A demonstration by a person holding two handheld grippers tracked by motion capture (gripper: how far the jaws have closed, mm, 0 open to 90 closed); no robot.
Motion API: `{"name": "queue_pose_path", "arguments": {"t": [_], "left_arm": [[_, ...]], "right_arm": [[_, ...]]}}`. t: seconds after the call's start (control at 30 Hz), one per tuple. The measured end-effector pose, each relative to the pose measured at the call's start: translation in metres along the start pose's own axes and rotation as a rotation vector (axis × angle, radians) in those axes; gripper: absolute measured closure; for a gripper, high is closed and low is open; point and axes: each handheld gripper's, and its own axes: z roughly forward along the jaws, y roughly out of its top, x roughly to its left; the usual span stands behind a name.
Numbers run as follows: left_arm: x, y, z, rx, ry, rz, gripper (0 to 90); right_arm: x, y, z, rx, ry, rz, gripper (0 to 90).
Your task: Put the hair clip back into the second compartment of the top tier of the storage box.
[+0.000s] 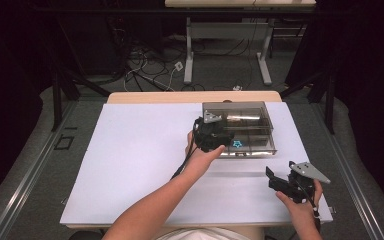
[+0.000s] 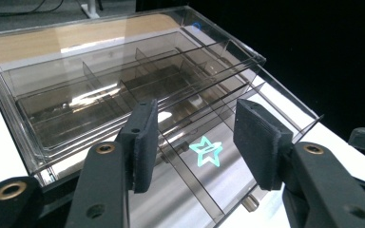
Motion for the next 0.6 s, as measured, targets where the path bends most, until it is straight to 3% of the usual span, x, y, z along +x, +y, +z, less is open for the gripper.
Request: {"name": "queue_pose_path", "arguments": {"t": [0.6], "left_arm": [[0.003,-0.003,-0.021,-0.02,-0.044,0.03,33.6]], "right_arm": [[0.002,0.0,0.001,-0.007,0.001,0.006,14.6]]}}
